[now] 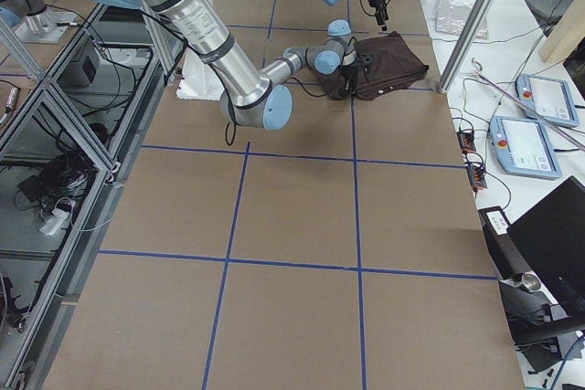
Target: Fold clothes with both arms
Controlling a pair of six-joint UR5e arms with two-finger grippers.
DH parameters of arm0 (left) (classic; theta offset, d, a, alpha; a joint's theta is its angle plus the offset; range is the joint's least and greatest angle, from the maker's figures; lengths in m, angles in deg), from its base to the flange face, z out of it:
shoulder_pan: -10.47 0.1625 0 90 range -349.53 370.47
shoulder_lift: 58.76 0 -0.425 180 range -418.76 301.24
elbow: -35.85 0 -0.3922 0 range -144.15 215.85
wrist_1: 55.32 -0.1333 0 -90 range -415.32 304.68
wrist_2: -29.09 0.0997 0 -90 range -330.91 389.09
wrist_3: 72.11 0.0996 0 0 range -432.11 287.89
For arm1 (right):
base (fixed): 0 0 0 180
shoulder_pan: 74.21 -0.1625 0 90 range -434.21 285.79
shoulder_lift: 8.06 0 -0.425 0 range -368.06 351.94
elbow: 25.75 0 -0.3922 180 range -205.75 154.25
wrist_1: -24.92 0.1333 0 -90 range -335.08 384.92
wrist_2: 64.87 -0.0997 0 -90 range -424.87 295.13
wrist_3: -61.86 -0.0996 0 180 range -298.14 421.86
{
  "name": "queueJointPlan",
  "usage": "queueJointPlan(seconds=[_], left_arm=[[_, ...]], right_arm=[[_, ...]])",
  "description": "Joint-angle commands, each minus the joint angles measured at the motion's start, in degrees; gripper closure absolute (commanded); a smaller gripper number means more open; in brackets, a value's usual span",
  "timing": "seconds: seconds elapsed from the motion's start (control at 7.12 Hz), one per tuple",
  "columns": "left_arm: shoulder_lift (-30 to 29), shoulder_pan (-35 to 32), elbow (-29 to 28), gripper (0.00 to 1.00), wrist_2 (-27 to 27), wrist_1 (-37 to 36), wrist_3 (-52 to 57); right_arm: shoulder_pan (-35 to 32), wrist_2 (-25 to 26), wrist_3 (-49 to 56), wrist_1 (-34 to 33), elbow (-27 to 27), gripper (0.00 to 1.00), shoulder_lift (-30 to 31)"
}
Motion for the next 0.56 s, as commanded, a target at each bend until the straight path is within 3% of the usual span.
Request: queueJointPlan(seconds=[0.0, 0.42], left_arm=[[0.0, 0.0, 0.1, 0.0, 0.0, 0.1, 0.0], [0.0, 0.5, 1.5, 0.0, 0.0, 0.0, 0.0]], right_arm=[[0.9, 0.2, -2.1, -0.4, -8.3, 1.0, 5.9], [11.1, 6.7, -4.6, -6.0, -36.3, 1.0, 25.2]])
